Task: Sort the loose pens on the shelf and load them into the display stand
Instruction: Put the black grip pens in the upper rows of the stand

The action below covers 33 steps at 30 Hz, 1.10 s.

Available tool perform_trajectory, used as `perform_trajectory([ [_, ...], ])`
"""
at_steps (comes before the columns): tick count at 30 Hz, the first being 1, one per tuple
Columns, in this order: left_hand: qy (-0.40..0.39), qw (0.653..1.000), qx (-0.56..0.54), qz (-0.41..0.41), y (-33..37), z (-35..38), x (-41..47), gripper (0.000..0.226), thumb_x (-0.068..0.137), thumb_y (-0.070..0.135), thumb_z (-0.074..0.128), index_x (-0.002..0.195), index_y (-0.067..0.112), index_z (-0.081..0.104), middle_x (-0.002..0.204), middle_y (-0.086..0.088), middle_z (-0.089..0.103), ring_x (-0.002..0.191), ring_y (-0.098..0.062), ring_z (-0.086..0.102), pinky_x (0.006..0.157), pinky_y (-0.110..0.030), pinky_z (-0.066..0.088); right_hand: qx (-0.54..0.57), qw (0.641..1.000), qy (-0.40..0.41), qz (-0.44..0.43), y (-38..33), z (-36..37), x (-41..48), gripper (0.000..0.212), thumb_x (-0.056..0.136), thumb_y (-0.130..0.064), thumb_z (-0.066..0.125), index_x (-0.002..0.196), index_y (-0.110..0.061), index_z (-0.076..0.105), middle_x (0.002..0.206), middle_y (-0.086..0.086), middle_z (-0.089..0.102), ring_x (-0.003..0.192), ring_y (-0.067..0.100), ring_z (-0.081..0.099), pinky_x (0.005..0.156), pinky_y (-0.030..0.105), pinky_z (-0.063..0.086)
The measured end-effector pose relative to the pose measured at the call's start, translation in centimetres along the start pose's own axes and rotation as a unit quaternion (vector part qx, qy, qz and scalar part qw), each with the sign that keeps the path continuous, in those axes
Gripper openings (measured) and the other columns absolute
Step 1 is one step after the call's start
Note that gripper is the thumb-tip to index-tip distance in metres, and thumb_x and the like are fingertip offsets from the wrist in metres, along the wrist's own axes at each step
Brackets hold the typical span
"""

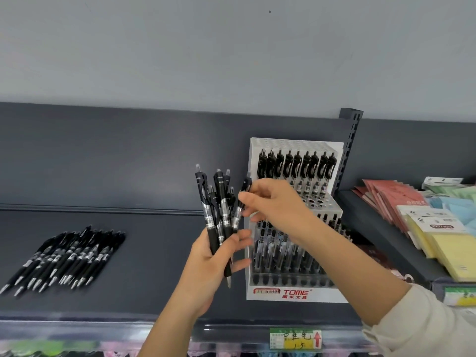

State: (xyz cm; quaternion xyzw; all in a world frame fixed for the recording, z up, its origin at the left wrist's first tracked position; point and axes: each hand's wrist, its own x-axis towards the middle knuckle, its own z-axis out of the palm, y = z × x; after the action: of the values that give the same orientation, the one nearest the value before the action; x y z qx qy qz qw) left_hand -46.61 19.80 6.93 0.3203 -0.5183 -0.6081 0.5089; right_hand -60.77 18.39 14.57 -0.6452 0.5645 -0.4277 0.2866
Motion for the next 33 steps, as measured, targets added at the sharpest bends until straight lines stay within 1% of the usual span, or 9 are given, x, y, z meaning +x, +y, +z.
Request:
perform_trajectory([
  [4,0.017,1.0,-0.021,-0.005,0.1,-0.3,0.2,0.023,0.096,0.011,0.047,0.116,0.017,0.055,0.105,-0.001,0.072,0.099,-0.013,0.068,0.072,-0.033,0.059,0.093,0.993,0.071,0.013,-0.3,-1.9,0.1,0.007,0.092,-0.011,0.055,0.09,-0.013,0.061,0.086,0.004,0.067,0.069,0.006,0.067,0.065,0.019,0.057],
  [6,0.036,0.999,0.001,-0.009,0.1,-0.5,0.2,0.018,0.096,0.012,0.049,0.112,0.019,0.055,0.093,0.001,0.074,0.078,-0.01,0.069,0.057,-0.023,0.053,0.116,0.984,0.133,0.004,-0.7,-3.4,0.5,0.01,0.093,-0.009,0.053,0.09,-0.016,0.06,0.086,0.003,0.066,0.065,0.005,0.066,0.063,0.018,0.057],
  [8,0.057,0.997,0.044,-0.004,0.0,-0.7,0.2,0.013,0.095,0.014,0.053,0.107,0.015,0.058,0.064,0.002,0.065,0.051,-0.01,0.053,0.047,-0.019,0.042,0.084,0.977,0.194,-0.012,-0.7,-5.0,0.9,0.013,0.093,-0.011,0.054,0.088,-0.021,0.059,0.083,-0.001,0.067,0.067,0.005,0.066,0.066,0.019,0.057],
  [10,0.071,0.995,0.066,0.002,-0.4,-1.0,0.4,0.013,0.093,0.015,0.056,0.102,0.007,0.06,0.05,0.006,0.048,0.044,-0.008,0.04,0.043,-0.02,0.035,0.006,0.967,0.252,-0.03,-0.3,-6.3,1.7,0.013,0.093,-0.014,0.056,0.085,-0.023,0.06,0.079,-0.004,0.067,0.072,0.007,0.067,0.072,0.026,0.058],
  [12,0.074,0.995,0.074,0.007,-0.6,-1.0,0.4,0.016,0.093,0.018,0.056,0.1,0.003,0.058,0.047,0.012,0.047,0.043,-0.006,0.037,0.041,-0.018,0.033,-0.069,0.959,0.274,-0.036,0.1,-7.0,2.4,0.008,0.093,-0.018,0.057,0.086,-0.021,0.061,0.078,-0.004,0.067,0.076,0.009,0.068,0.079,0.033,0.057],
  [18,0.075,0.994,0.081,0.021,-0.1,-1.0,0.1,0.046,0.078,0.054,0.05,0.082,0.008,0.052,0.06,-0.007,0.043,0.044,-0.009,0.033,0.042,-0.022,0.027,-0.165,0.959,0.228,-0.035,0.7,-7.0,4.4,0.013,0.094,-0.019,0.054,0.098,-0.011,0.064,0.087,0.004,0.069,0.08,0.016,0.068,0.085,0.041,0.053],
  [22,0.067,0.996,0.037,0.036,0.1,-1.2,-0.1,0.045,0.08,0.055,0.045,0.079,0.01,0.05,0.075,-0.01,0.048,0.045,-0.01,0.03,0.041,-0.023,0.023,-0.191,0.954,0.225,-0.047,0.6,-6.8,5.5,0.017,0.094,-0.02,0.055,0.1,-0.009,0.065,0.092,0.007,0.07,0.085,0.02,0.067,0.084,0.041,0.053],
  [28,0.07,0.997,0.024,0.031,0.1,-1.7,-0.1,0.039,0.082,0.056,0.045,0.066,0.022,0.055,0.076,-0.01,0.047,0.045,-0.013,0.027,0.045,-0.028,0.019,-0.269,0.95,0.156,0.037,2.3,-6.1,6.2,0.021,0.093,-0.022,0.057,0.088,-0.002,0.062,0.083,0.015,0.069,0.08,0.027,0.067,0.079,0.044,0.055],
  [33,0.076,0.996,0.032,0.025,0.1,-1.6,0.0,0.037,0.079,0.055,0.049,0.067,0.021,0.057,0.067,-0.011,0.045,0.043,-0.012,0.029,0.048,-0.029,0.02,-0.254,0.954,0.152,0.032,3.0,-5.3,6.1,0.028,0.091,-0.022,0.059,0.077,0.001,0.068,0.072,0.015,0.07,0.071,0.027,0.069,0.079,0.043,0.055],
])
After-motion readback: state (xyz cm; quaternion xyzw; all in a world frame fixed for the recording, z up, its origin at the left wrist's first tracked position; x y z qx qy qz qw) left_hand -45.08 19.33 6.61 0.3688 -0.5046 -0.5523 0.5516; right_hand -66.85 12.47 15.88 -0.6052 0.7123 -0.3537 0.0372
